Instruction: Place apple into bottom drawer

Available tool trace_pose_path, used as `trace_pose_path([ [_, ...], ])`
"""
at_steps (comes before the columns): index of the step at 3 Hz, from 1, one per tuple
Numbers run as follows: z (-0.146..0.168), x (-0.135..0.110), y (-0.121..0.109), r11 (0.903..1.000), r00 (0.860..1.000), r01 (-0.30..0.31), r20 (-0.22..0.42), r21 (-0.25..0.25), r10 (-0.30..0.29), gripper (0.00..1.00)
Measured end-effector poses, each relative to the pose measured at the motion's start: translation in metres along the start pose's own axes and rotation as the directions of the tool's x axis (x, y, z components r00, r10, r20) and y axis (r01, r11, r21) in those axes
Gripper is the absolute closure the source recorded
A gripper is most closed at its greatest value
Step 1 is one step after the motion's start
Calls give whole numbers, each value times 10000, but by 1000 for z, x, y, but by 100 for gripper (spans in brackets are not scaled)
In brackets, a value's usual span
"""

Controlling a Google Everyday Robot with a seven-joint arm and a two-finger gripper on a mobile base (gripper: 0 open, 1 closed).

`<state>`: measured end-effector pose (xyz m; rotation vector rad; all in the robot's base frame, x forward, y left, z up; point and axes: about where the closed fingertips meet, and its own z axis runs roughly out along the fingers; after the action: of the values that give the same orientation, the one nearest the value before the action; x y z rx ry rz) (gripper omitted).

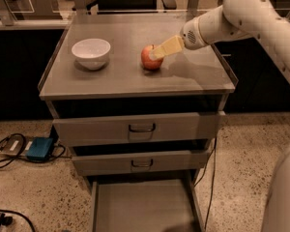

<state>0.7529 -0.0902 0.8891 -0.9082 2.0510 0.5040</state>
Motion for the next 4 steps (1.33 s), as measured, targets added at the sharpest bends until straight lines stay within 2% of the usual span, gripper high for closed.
trace_pose_path([
  [1,29,1,-6,9997,9996,-228,138,-48,228,0],
  [2,73,3,5,9976,9988,-486,2,-495,486,0],
  [3,75,3,6,9975,9988,-494,-8,-513,495,0],
  [4,75,3,6,9975,9988,-494,-8,-513,495,19],
])
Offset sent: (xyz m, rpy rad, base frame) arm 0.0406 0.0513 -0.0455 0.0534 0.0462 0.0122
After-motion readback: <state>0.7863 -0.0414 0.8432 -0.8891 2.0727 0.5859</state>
